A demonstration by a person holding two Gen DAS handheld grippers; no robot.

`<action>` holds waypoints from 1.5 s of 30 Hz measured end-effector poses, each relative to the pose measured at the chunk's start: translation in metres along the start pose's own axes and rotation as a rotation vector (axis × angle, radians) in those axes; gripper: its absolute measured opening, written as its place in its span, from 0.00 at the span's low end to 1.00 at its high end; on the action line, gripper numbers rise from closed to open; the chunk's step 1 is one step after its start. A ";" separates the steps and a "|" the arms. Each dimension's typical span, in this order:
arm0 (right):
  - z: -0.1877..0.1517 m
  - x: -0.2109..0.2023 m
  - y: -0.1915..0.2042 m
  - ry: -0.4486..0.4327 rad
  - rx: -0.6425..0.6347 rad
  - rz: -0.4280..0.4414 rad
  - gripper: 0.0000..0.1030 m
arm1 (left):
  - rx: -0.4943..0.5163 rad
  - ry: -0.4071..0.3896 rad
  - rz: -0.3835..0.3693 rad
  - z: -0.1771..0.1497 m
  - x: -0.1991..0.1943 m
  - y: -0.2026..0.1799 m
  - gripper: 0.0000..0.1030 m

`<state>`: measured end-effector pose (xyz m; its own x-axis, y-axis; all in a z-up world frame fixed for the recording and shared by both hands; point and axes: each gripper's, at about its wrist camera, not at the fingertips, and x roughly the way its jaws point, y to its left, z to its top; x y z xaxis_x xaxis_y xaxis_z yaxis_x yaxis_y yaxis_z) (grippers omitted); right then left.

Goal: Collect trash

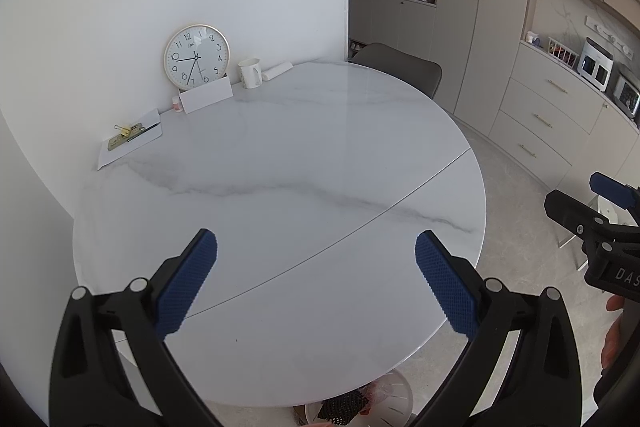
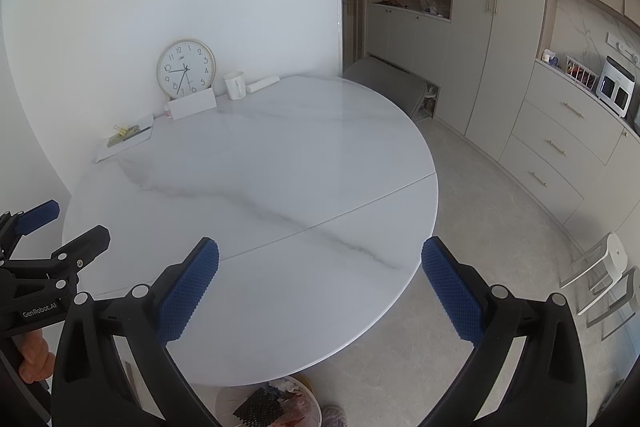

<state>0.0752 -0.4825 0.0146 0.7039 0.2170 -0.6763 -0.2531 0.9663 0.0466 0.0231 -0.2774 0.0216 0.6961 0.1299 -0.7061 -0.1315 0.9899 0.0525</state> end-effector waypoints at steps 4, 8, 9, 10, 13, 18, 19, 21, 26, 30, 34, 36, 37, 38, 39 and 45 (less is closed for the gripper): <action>-0.002 -0.002 0.000 -0.003 0.002 -0.005 0.98 | 0.002 -0.001 -0.005 0.001 0.000 -0.002 0.92; -0.004 -0.003 -0.001 -0.003 0.009 -0.007 0.98 | 0.008 -0.001 -0.004 0.000 0.000 -0.003 0.92; -0.005 -0.003 -0.002 -0.003 0.010 -0.008 0.98 | 0.007 -0.001 -0.004 0.000 0.000 -0.003 0.92; -0.005 -0.003 -0.002 -0.003 0.010 -0.008 0.98 | 0.007 -0.001 -0.005 0.000 0.000 -0.003 0.92; -0.005 -0.003 -0.002 -0.003 0.011 -0.008 0.98 | 0.007 -0.002 -0.003 0.000 0.000 -0.004 0.92; -0.005 -0.004 -0.001 -0.002 0.007 -0.009 0.98 | 0.003 -0.002 -0.004 0.001 0.000 -0.003 0.92; -0.005 -0.004 -0.001 -0.002 0.006 -0.008 0.98 | 0.003 -0.003 -0.003 0.001 0.000 -0.002 0.92; -0.004 -0.004 -0.001 -0.002 0.006 -0.007 0.98 | 0.002 -0.003 -0.004 0.002 0.000 -0.002 0.92; -0.004 -0.005 -0.002 -0.003 0.007 -0.008 0.98 | 0.004 -0.005 -0.003 0.001 -0.001 -0.004 0.92; -0.003 -0.005 -0.003 -0.005 0.007 -0.009 0.98 | 0.002 -0.005 -0.004 0.000 -0.001 -0.004 0.92; -0.003 -0.005 -0.003 -0.005 0.007 -0.010 0.98 | 0.001 -0.003 -0.002 0.000 -0.002 -0.005 0.92; -0.003 -0.006 -0.003 -0.004 0.007 -0.008 0.98 | -0.001 -0.002 -0.003 0.000 -0.001 -0.005 0.92; -0.003 -0.005 -0.003 -0.004 0.007 -0.008 0.98 | -0.001 -0.001 -0.004 0.000 -0.001 -0.005 0.92; -0.003 -0.006 -0.003 -0.004 0.007 -0.008 0.98 | -0.001 -0.002 -0.004 0.000 -0.001 -0.004 0.92; -0.003 -0.006 -0.004 -0.004 0.006 -0.008 0.98 | -0.003 -0.002 -0.005 0.000 -0.001 -0.004 0.92; -0.003 -0.006 -0.003 -0.004 0.008 -0.007 0.98 | -0.014 -0.001 -0.016 -0.002 0.000 -0.003 0.92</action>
<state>0.0699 -0.4871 0.0160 0.7080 0.2106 -0.6740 -0.2431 0.9689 0.0473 0.0219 -0.2810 0.0198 0.6988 0.1138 -0.7062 -0.1300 0.9910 0.0310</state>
